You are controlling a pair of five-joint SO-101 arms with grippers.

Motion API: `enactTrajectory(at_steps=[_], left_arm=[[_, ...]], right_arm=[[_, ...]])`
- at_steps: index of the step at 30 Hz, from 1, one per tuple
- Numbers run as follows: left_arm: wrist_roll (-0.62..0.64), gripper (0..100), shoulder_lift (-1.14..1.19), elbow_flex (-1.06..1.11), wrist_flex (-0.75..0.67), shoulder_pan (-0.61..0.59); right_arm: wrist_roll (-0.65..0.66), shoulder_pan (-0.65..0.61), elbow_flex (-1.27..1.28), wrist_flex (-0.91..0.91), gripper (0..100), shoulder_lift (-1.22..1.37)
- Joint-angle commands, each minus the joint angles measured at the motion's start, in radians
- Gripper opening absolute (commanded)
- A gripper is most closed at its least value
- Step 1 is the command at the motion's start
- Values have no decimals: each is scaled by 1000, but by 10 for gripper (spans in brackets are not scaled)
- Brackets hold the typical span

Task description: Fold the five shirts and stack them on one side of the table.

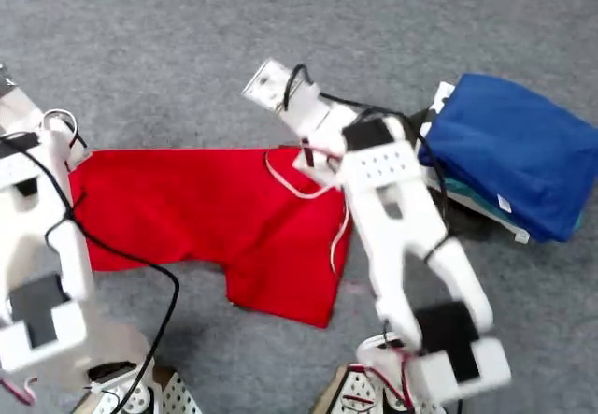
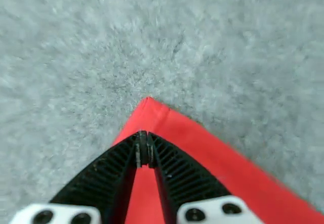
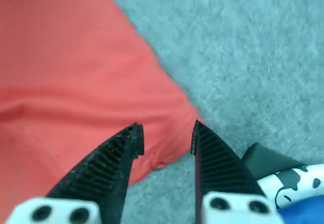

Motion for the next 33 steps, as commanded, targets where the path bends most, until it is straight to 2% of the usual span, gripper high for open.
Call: enactTrajectory(at_steps=[1,11,20,27,33], left_arm=[[2,19,133,-132,3,2],[2,19,392,-316,3,2],[2,19,461,-396,9,-37],[0,19,440,-400,14,-44],[-71,19,274,-391,153,-3]], right_arm=[[0,76,-111,-40,171,124],[6,137,-291,-48,171,374],[6,208,-426,-41,171,568],[8,157,-430,52,171,475],[9,99,-427,115,171,318]])
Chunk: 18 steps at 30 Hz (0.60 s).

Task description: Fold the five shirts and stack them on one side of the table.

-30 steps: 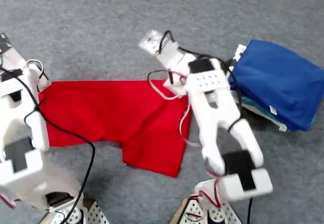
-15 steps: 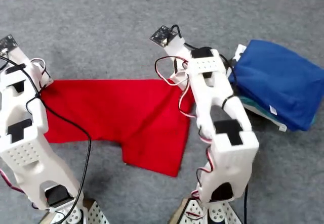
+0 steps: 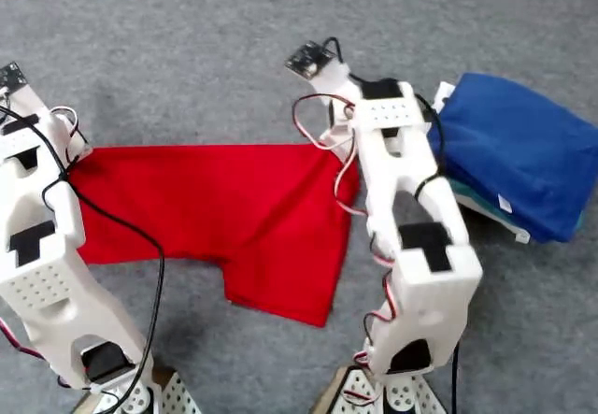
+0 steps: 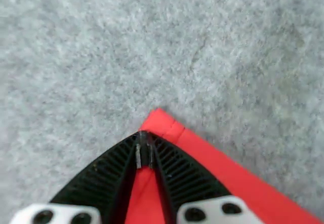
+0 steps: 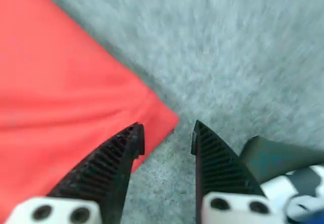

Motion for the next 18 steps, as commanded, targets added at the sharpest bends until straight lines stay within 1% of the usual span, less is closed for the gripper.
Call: enactTrajectory(at_steps=[1,4,7,10,12,14,18], left_arm=[[-28,20,-151,-32,74,18],[-28,20,-245,-29,124,29],[-52,20,-329,20,135,31],[-126,20,-429,133,130,29],[-152,21,-503,236,121,21],[-169,21,-579,365,75,11],[-172,21,-708,647,-117,-52]], right_arm=[[17,-44,-45,49,171,-143],[77,-70,-44,129,171,-209],[120,-105,-41,222,171,-277],[163,-179,18,311,171,-372],[184,-242,110,339,171,-456],[189,-300,229,338,171,-547],[186,-400,478,301,172,-700]])
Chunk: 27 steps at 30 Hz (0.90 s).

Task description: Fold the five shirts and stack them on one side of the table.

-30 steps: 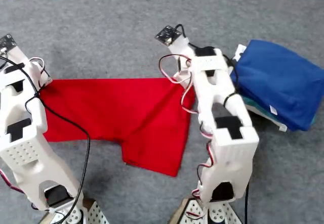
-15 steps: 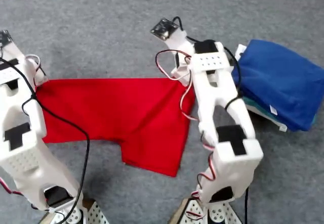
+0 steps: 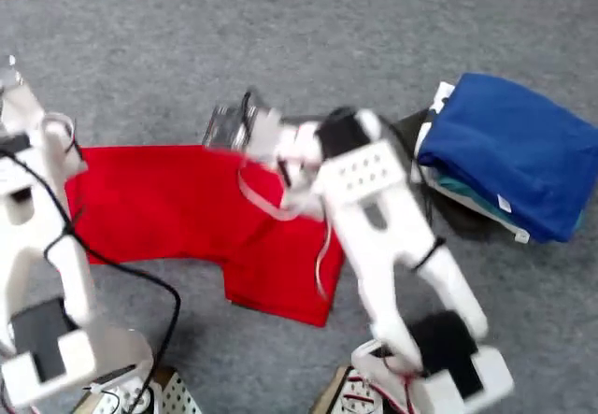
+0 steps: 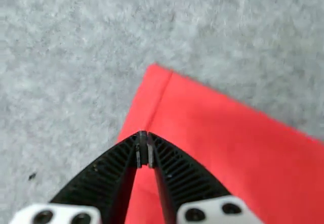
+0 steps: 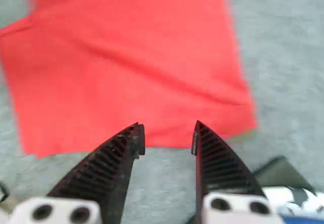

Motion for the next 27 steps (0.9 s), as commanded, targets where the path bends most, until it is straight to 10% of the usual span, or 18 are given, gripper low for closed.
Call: enactTrajectory(at_steps=[1,7,16,27], left_arm=[[-8,21,-131,236,-175,-57],[2,21,-154,431,-388,-98],[109,21,-28,324,-393,-129],[135,21,68,233,-390,-157]], right_arm=[[5,-93,199,-37,173,-162],[5,-216,446,-133,175,-214],[-89,-392,611,-288,359,-213],[-130,-429,659,-313,360,-202]])
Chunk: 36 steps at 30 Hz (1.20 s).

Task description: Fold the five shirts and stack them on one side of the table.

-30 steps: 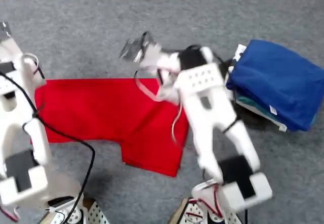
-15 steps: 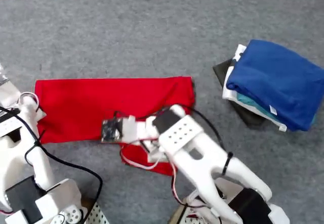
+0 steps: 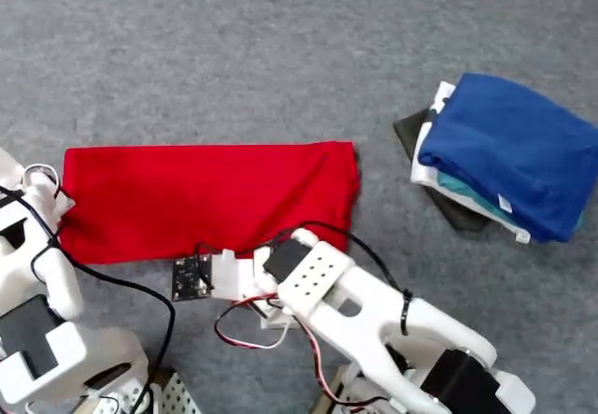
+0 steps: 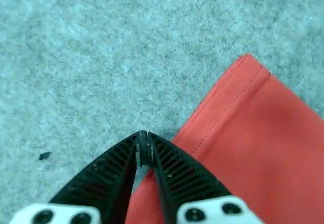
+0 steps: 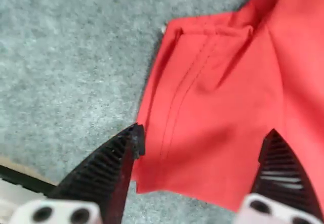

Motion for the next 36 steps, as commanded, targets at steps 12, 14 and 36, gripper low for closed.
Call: enactTrajectory(at_steps=[12,14,36], left_arm=[[8,21,-1,-54,-12,-11],[8,21,-1,-54,-12,-11],[8,21,-1,-48,-12,-9]], right_arm=[[-74,-27,-10,-140,203,208],[-74,-27,-13,-138,203,214],[-91,-25,-211,-8,200,529]])
